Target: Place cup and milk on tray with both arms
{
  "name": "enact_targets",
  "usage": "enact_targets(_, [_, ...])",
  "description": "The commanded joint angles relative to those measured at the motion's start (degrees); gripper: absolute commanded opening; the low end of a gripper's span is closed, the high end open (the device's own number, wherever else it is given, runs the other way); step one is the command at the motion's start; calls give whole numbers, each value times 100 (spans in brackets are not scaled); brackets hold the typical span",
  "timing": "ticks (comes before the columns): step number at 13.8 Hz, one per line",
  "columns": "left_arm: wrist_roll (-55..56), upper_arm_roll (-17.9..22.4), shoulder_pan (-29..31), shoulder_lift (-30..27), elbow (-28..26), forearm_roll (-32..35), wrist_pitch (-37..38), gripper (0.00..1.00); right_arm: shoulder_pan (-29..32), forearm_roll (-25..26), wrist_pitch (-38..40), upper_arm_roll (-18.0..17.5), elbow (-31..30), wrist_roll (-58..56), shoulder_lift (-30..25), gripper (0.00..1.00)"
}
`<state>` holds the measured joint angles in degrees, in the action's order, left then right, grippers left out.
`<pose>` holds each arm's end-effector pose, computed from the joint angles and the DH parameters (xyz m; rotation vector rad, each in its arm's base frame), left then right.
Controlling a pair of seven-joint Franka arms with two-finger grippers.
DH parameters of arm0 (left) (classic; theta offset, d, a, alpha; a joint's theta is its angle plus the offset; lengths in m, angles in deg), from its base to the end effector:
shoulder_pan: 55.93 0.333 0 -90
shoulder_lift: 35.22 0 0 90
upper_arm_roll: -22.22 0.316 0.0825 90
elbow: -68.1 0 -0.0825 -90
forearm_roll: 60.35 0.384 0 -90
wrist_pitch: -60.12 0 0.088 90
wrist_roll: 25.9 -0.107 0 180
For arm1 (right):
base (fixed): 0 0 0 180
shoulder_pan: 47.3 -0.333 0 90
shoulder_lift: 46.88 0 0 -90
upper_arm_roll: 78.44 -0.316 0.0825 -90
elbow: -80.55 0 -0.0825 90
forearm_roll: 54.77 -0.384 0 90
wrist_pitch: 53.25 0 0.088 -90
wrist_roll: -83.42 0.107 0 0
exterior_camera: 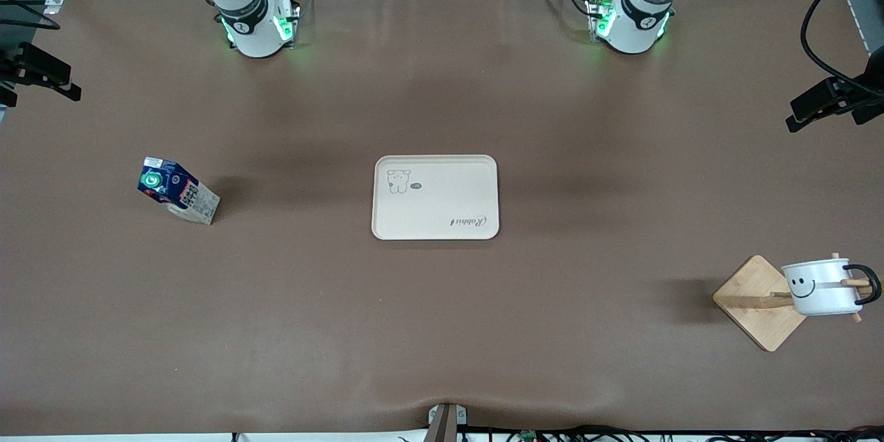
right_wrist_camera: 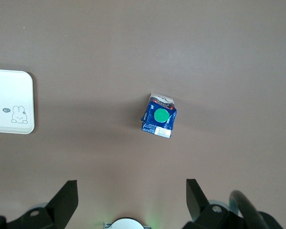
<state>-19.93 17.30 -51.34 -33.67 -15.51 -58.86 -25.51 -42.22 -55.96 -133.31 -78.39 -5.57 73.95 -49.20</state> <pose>0.5555 0.0005 0.6551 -3.1145 -0.1567 -0.0149 0.5214 -0.0443 0.6631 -3.1090 -0.1223 0.0967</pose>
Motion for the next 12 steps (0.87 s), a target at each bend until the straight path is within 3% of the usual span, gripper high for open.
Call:
enact_targets(1, [-60,-18,7,-49,19,71,-6,100,81,48,43,-66,148,41,91,100])
enact_targets(6, [-113,-9,25,38,-77,97,-14,100,98,57,17,-66,148,41,100,100])
enact_targets(12, [35,0,227,4,-911,97,-1304,100,151,48,-36,-66,148,41,118,100])
